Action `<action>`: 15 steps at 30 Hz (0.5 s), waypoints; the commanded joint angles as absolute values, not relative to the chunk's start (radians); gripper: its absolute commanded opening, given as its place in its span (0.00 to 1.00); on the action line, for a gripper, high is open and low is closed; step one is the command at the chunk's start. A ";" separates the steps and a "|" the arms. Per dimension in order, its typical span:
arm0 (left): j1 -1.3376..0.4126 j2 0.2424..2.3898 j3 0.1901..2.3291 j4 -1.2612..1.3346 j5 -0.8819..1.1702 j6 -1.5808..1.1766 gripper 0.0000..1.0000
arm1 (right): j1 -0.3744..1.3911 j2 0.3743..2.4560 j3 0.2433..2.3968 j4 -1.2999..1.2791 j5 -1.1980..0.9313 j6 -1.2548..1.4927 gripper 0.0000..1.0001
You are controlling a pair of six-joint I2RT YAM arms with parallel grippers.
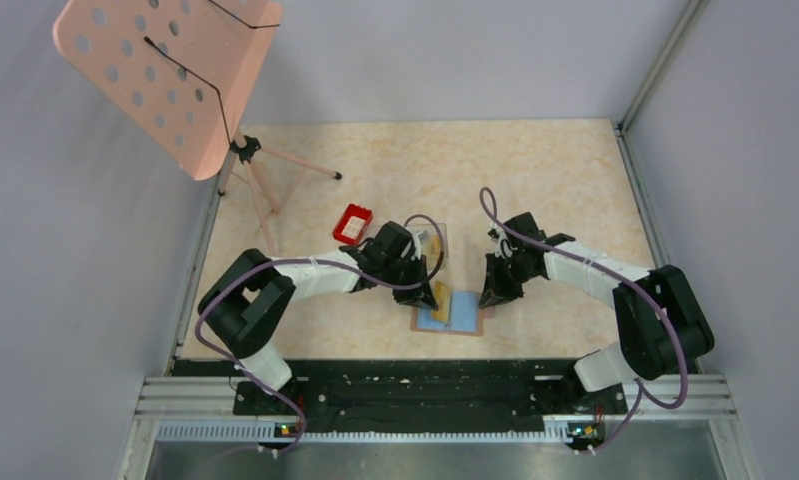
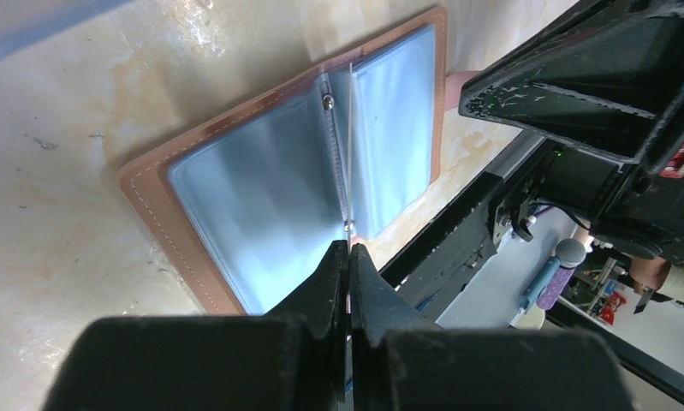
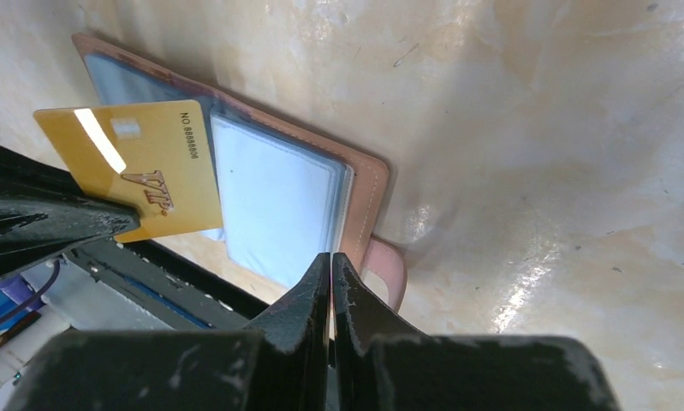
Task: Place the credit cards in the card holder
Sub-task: Insert the credit card into the card holder.
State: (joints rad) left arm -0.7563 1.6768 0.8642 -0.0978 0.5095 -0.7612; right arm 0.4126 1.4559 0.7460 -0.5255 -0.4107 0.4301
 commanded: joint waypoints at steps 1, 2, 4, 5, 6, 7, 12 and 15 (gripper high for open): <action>-0.759 1.609 0.872 -0.083 0.486 -0.828 0.00 | 0.426 1.448 0.749 -0.530 -0.380 0.432 0.02; -0.759 1.601 0.858 -0.075 0.484 -0.852 0.00 | 0.426 1.442 0.747 -0.528 -0.377 0.433 0.01; -0.759 1.587 0.821 -0.028 0.495 -0.895 0.00 | 0.425 1.432 0.746 -0.529 -0.367 0.434 0.00; -0.759 1.581 0.800 0.017 0.503 -0.924 0.00 | 0.425 1.429 0.743 -0.529 -0.365 0.435 0.00; -0.759 1.581 0.786 0.040 0.508 -0.937 0.00 | 0.424 1.428 0.741 -0.529 -0.363 0.437 0.00; -0.759 1.579 0.775 0.051 0.510 -0.945 0.00 | 0.424 1.428 0.737 -0.529 -0.362 0.439 0.00; -0.759 1.586 0.775 0.022 0.488 -0.935 0.00 | 0.419 1.426 0.719 -0.531 -0.344 0.457 0.00; -0.760 1.599 0.786 0.016 0.489 -0.928 0.00 | 0.413 1.423 0.707 -0.534 -0.333 0.458 0.00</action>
